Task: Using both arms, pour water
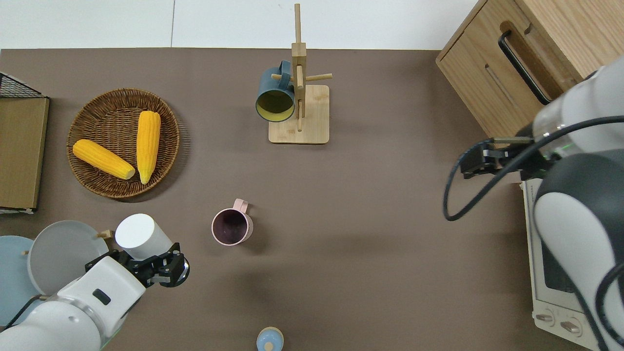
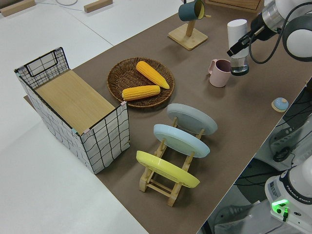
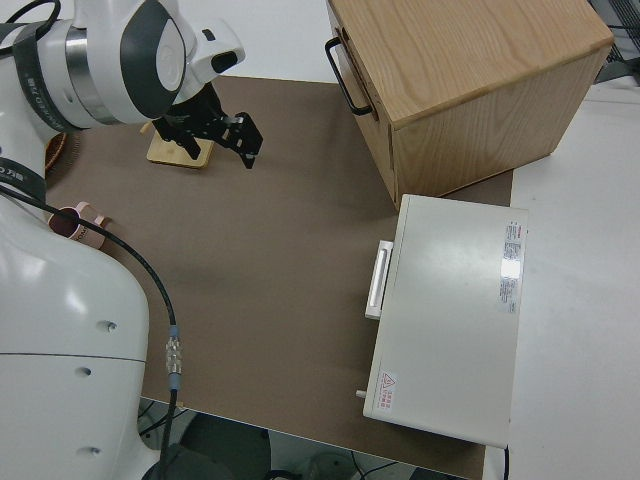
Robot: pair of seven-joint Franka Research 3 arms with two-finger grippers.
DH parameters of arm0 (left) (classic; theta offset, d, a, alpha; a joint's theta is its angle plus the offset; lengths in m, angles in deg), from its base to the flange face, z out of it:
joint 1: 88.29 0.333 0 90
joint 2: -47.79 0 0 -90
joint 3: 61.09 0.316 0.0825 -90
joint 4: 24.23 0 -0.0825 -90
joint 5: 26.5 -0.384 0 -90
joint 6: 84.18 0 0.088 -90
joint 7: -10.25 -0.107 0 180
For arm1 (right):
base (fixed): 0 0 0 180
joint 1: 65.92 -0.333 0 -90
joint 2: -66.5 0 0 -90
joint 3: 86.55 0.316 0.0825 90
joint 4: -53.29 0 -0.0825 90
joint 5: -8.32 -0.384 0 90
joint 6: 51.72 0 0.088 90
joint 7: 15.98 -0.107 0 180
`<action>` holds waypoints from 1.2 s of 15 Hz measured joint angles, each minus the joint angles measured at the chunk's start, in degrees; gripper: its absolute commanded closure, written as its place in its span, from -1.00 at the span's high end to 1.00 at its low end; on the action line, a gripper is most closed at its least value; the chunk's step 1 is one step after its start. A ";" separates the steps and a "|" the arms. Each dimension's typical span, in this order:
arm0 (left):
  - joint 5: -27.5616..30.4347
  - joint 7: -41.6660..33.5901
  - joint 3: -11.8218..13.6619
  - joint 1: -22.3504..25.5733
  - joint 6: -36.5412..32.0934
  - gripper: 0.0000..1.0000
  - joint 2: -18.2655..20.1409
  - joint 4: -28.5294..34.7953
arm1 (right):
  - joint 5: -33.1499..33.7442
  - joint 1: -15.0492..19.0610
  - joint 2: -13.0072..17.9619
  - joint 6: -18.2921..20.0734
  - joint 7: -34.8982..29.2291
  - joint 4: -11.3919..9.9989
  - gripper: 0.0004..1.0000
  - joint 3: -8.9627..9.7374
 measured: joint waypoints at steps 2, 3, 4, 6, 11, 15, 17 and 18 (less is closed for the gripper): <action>0.00 1.26 0.01 -1.96 -0.54 -1.00 0.65 0.51 | 1.14 3.15 0.70 0.14 4.92 -0.05 0.98 0.03; 0.00 2.24 -0.01 -3.38 -0.58 -1.00 0.72 0.74 | 1.55 4.54 1.12 0.58 6.86 -0.08 0.98 0.14; 0.00 3.11 -0.03 -4.58 -0.59 -1.00 0.72 0.97 | 1.82 5.59 1.45 0.98 8.23 -0.10 0.98 0.29; 0.00 4.69 -0.04 -6.77 -0.60 -1.00 0.72 1.55 | 2.47 7.62 2.09 1.74 11.22 -0.16 0.98 0.54; 0.00 7.66 -0.03 -9.26 -0.61 -1.00 0.72 3.02 | 2.99 12.83 3.12 3.18 15.69 -0.52 0.98 3.26; 0.00 8.73 -0.05 -9.84 -0.58 -1.00 0.42 3.84 | 2.98 13.41 3.14 3.27 15.80 -0.64 0.98 4.15; 0.00 8.74 -0.04 -9.84 -0.25 -1.00 -0.62 4.13 | 2.98 13.40 3.15 3.26 15.80 -0.64 0.98 4.63; 0.00 8.74 -0.04 -9.84 0.19 -1.00 -1.41 4.18 | 2.98 13.40 3.15 3.26 15.80 -0.64 0.98 4.75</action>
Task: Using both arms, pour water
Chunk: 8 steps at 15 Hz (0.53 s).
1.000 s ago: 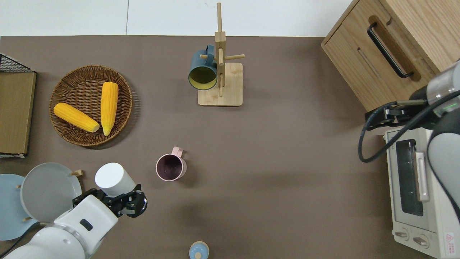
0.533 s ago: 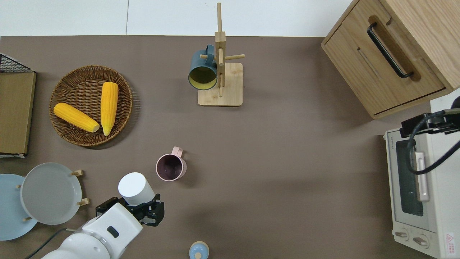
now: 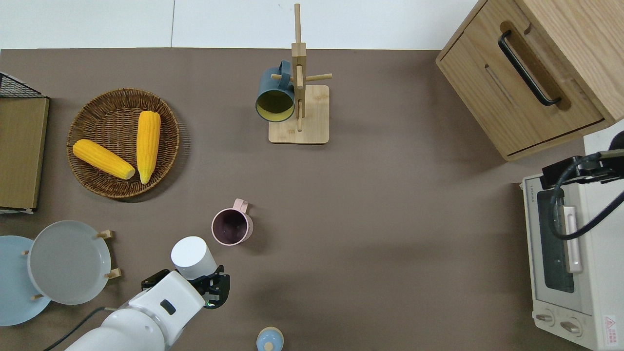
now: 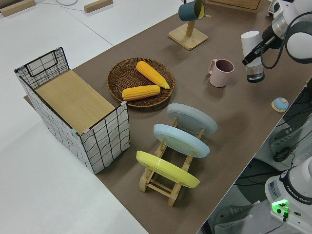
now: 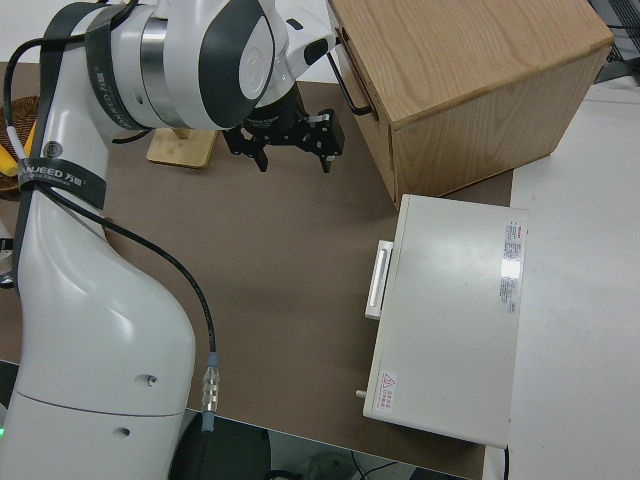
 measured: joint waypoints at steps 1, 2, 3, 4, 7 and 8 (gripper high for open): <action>0.00 0.00 0.00 0.00 0.71 -1.00 -1.00 0.02 | 0.00 0.00 0.00 0.00 0.00 0.00 0.98 0.04; 0.00 0.00 0.00 0.00 1.57 -1.00 -2.00 0.05 | 0.00 0.00 0.00 0.00 0.00 0.00 0.98 0.05; 0.00 0.00 0.00 0.00 2.71 -1.00 -3.16 0.06 | 0.00 0.00 0.00 0.00 0.01 0.00 0.98 0.06; 0.00 0.00 0.00 -0.01 3.95 -1.00 -4.48 0.08 | 0.00 0.00 0.01 0.00 0.02 0.00 0.98 0.09; 0.00 0.00 -0.47 -0.05 6.24 -1.00 -8.05 0.07 | 0.00 -0.01 0.01 0.00 0.04 0.00 0.98 0.55; 0.00 0.00 -0.59 -0.06 6.59 -1.00 -8.97 0.03 | 0.00 -0.01 0.02 0.00 0.04 0.00 0.98 0.72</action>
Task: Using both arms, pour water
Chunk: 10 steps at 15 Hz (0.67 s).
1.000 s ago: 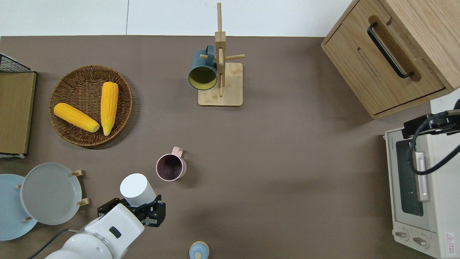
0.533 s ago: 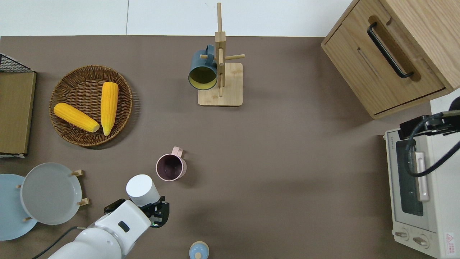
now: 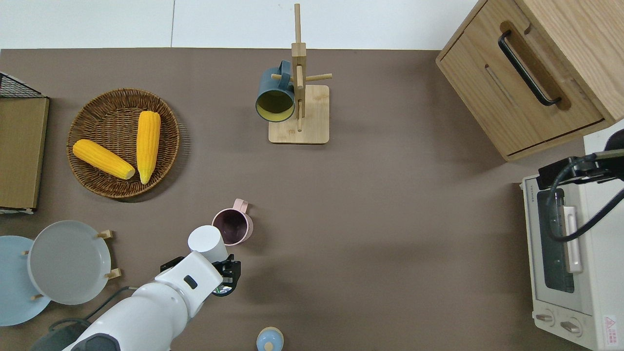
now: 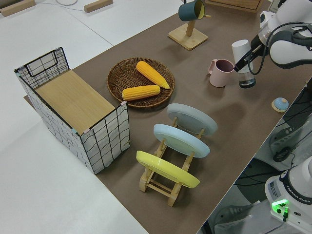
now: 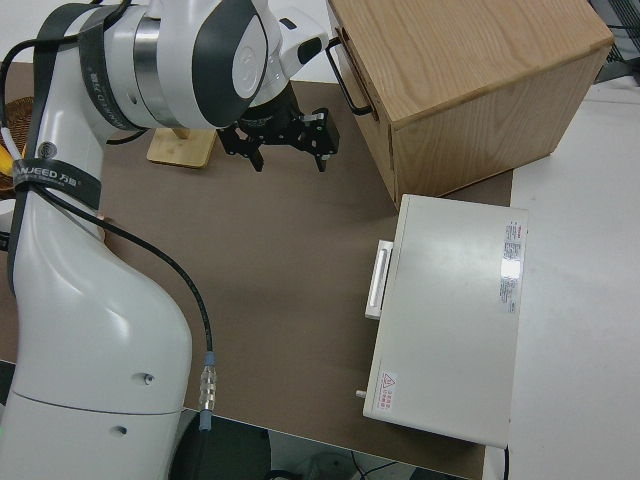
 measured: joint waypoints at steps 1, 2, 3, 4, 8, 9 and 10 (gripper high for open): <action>0.00 0.00 -0.03 0.00 0.14 -1.00 -0.82 -0.09 | 0.00 0.00 0.00 0.00 0.00 0.00 0.98 0.13; 0.00 0.00 -0.03 0.00 0.21 -1.00 -1.50 -0.22 | 0.00 0.00 0.01 0.00 0.00 0.00 0.98 0.19; 0.00 0.00 -0.03 0.00 0.21 -1.00 -2.07 -0.37 | 0.00 0.00 0.01 0.00 0.00 0.00 0.98 0.19; 0.00 -0.01 -0.03 0.00 0.21 -1.00 -2.52 -0.53 | 0.00 0.00 0.01 0.00 0.00 0.00 0.98 0.18; 0.00 -0.02 -0.03 0.00 -2.55 -1.00 -3.48 -2.05 | 0.00 0.00 0.01 0.00 0.00 0.00 0.98 0.18; 0.00 0.00 -0.03 0.00 -4.89 -1.00 -3.73 -2.99 | 0.00 0.00 0.01 0.00 0.00 0.00 0.98 0.18; 0.00 0.00 -0.03 0.00 -7.08 -1.00 -4.00 -3.93 | 0.00 0.00 0.01 0.00 0.00 0.00 0.98 0.18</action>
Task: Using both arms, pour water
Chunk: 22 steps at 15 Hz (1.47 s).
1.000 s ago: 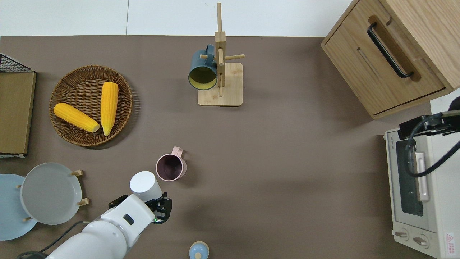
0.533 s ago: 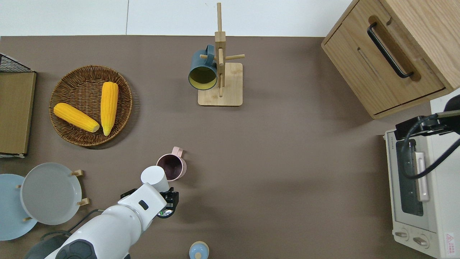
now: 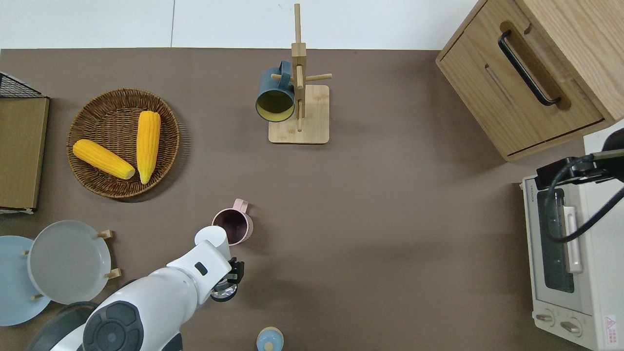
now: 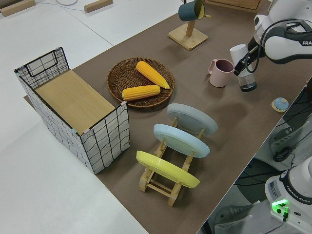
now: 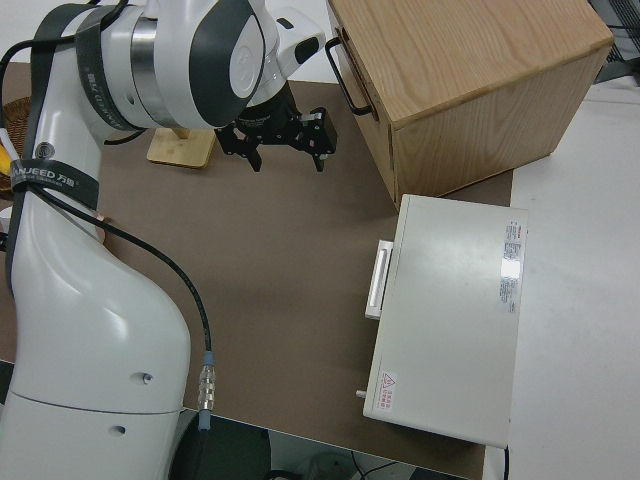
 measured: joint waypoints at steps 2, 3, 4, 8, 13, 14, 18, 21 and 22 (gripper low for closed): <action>0.00 0.00 0.00 0.00 -3.05 -1.00 -0.53 -1.51 | 0.00 0.00 0.00 0.00 0.00 0.00 0.98 0.00; 0.00 0.00 0.00 0.00 -4.12 -1.00 -0.75 -1.95 | 0.00 0.00 0.00 0.00 0.00 0.00 0.98 0.00; 0.00 0.00 0.00 0.00 -5.22 -1.00 -0.90 -2.21 | 0.00 0.00 0.00 0.00 0.00 0.00 0.98 0.00; 0.00 0.00 0.00 0.00 -7.06 -1.00 -1.99 -2.31 | 0.00 0.00 0.00 0.00 0.00 0.00 0.98 0.00; 0.00 0.00 -0.01 0.00 -7.22 -1.00 -2.51 -2.53 | 0.00 0.00 0.00 0.00 0.00 0.00 0.98 0.00; 0.00 -0.01 -0.01 0.00 -7.35 -1.00 -2.60 -2.70 | 0.00 0.00 0.00 0.00 0.00 0.00 0.98 0.00; 0.00 -0.01 -0.01 0.00 -8.68 -1.00 -3.86 -4.07 | 0.00 0.00 0.00 0.00 0.00 0.00 0.98 0.00; 0.00 -0.01 0.00 0.00 -9.38 -1.00 -4.89 -4.86 | 0.00 0.00 0.00 0.00 0.00 0.00 0.98 0.00; 0.00 -0.01 0.00 0.00 -9.97 -1.00 -5.15 -5.15 | 0.00 0.00 0.00 0.00 0.00 0.00 0.98 0.00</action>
